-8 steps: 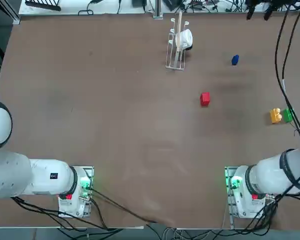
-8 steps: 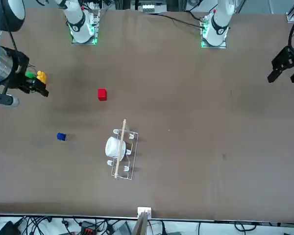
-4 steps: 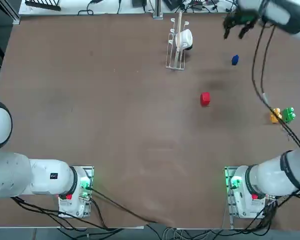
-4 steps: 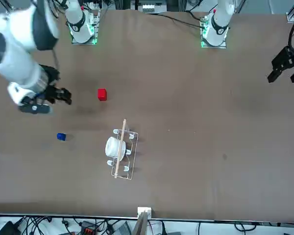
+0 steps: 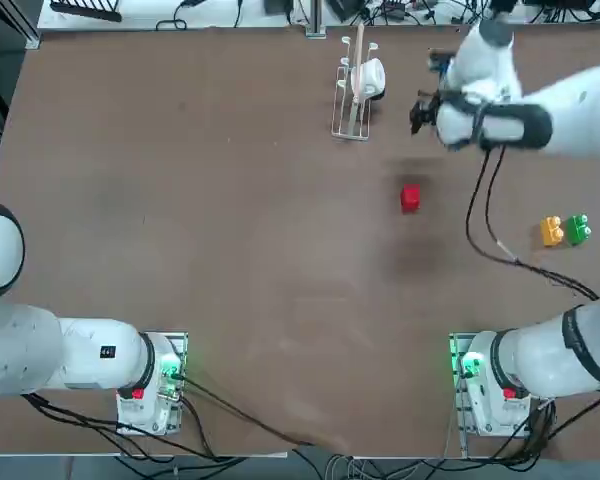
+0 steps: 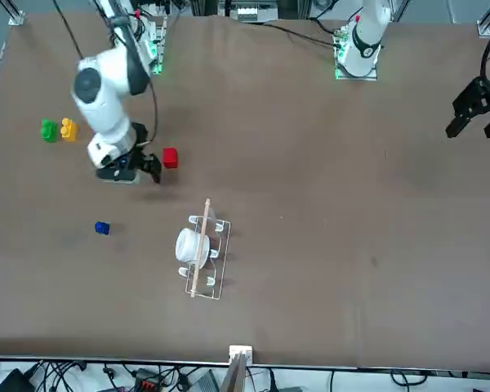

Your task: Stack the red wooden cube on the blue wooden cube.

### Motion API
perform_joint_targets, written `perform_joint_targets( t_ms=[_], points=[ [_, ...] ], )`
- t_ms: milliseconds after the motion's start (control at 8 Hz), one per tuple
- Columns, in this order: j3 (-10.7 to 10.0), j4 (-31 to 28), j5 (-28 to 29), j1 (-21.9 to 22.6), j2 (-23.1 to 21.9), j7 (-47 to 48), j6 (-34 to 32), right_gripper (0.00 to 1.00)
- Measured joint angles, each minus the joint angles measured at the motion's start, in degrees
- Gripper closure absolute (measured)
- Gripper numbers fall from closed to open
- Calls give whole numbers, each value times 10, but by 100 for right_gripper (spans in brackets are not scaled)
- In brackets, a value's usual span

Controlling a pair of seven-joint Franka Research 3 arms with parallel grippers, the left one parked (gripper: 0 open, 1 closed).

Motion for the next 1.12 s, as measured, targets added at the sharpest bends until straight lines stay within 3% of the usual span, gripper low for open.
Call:
perform_joint_targets(
  t_ms=[625,1125],
  points=[
    [0,-91,0,33,27,25,125,0],
    [0,-102,0,60,41,42,133,0]
  ],
)
